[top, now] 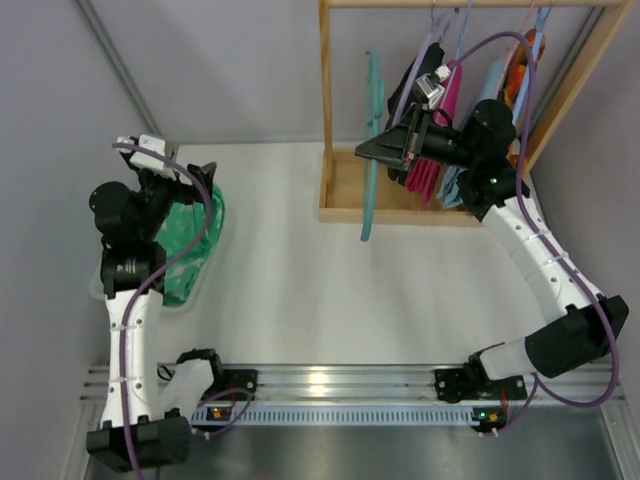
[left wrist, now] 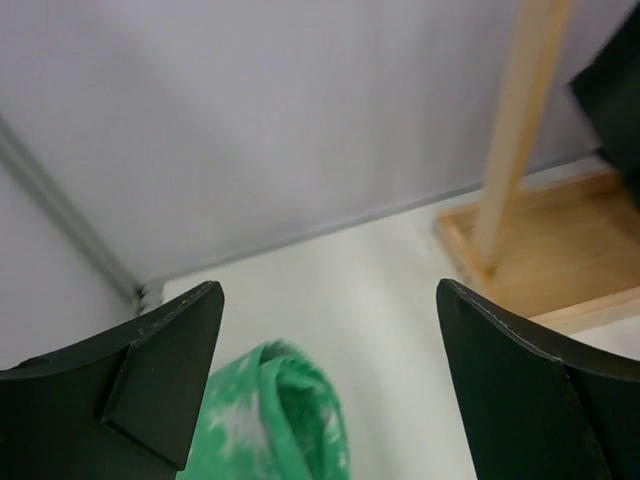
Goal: Remove the trousers from the hanger
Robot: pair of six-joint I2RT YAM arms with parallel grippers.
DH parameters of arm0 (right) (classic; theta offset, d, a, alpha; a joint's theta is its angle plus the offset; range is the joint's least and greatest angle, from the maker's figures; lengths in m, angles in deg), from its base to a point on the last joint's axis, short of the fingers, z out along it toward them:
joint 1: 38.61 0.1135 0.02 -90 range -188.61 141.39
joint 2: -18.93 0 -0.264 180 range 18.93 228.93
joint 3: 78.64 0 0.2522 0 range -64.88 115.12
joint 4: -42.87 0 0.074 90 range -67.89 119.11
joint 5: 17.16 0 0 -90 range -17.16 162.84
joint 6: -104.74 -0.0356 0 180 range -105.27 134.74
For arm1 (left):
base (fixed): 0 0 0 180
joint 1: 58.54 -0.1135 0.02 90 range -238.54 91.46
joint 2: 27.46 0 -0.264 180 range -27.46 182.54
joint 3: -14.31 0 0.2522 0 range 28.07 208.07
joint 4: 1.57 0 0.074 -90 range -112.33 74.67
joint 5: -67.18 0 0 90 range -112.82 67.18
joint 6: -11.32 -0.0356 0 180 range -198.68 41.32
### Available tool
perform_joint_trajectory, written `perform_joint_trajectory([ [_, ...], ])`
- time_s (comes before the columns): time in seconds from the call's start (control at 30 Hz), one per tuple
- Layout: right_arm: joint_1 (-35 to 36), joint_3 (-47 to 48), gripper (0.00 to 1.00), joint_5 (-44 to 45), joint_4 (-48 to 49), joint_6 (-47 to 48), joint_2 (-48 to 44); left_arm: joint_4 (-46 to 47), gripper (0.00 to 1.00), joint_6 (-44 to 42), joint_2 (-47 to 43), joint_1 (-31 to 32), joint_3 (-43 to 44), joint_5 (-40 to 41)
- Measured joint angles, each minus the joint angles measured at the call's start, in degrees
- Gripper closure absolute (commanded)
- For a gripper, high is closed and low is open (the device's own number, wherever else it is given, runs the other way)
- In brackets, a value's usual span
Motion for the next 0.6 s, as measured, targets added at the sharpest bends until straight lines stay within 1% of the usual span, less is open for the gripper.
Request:
perform_joint_trajectory([
  [0.17, -0.2, 6.5, 1.00, 2.8, -2.2, -0.7, 2.0, -0.3, 0.10, 3.0, 1.8, 11.6, 7.2, -6.8],
  [0.2, -0.4, 8.3, 1.00, 3.5, -2.8, -0.9, 3.1, -0.5, 0.12, 4.3, 2.6, 13.4, 8.2, -7.8],
  [0.3, -0.5, 11.5, 1.00, 5.2, -4.7, -1.0, 5.7, -1.3, 0.13, 10.0, 6.8, 18.5, 12.4, -10.3],
  [0.4, -0.7, 12.7, 1.00, 6.5, -6.7, -1.1, 8.1, -1.9, 0.14, 16.0, 12.1, 22.8, 16.9, -11.5],
  [0.47, -0.8, 12.7, 1.00, 7.3, -8.0, -1.1, 9.2, -2.4, 0.15, 19.3, 15.6, 26.9, 20.0, -11.8],
  [0.6, -0.8, 13.1, 1.00, 8.5, -9.1, -0.7, 10.3, -2.8, 0.15, 22.3, 20.3, 35.4, 24.1, -10.7],
])
